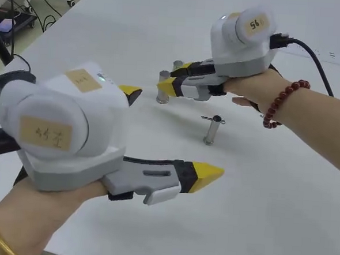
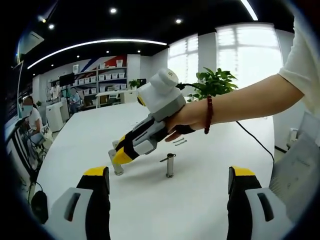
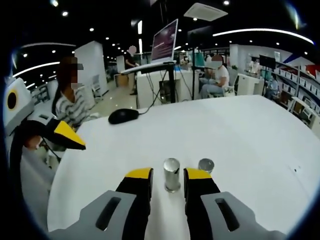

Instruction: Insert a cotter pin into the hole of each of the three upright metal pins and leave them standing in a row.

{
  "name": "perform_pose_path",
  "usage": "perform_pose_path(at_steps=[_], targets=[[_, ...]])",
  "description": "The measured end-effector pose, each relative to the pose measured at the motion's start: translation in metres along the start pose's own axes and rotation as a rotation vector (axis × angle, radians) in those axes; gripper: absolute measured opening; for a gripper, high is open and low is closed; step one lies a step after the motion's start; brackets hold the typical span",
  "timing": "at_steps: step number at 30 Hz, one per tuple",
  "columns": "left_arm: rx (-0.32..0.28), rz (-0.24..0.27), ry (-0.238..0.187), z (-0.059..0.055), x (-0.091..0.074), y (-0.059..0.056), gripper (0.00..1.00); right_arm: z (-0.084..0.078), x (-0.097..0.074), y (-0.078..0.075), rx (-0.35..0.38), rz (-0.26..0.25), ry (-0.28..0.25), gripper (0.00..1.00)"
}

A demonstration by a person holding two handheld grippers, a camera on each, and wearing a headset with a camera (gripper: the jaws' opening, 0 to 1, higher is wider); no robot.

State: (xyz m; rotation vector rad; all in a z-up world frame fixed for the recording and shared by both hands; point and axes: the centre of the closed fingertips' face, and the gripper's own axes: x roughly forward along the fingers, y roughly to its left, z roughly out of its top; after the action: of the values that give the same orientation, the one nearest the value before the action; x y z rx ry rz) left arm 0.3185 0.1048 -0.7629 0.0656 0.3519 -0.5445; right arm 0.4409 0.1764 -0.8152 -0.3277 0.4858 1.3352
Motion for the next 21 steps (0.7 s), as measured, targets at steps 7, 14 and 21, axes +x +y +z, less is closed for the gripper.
perform_pose_path(at_steps=[7, 14, 21], targets=[[-0.006, 0.006, 0.006, -0.0022, 0.0009, 0.0017, 0.99, -0.0030, 0.0066, -0.0041, -0.014, -0.015, 0.011, 0.24], [-0.016, 0.002, 0.008, -0.0037, 0.0012, 0.0010, 0.97, -0.0075, 0.0076, -0.0048, -0.012, -0.022, 0.028, 0.21], [-0.017, 0.001, 0.016, -0.0054, 0.0004, 0.0014, 0.96, -0.0058, 0.0102, -0.0020, -0.024, -0.021, 0.028, 0.16]])
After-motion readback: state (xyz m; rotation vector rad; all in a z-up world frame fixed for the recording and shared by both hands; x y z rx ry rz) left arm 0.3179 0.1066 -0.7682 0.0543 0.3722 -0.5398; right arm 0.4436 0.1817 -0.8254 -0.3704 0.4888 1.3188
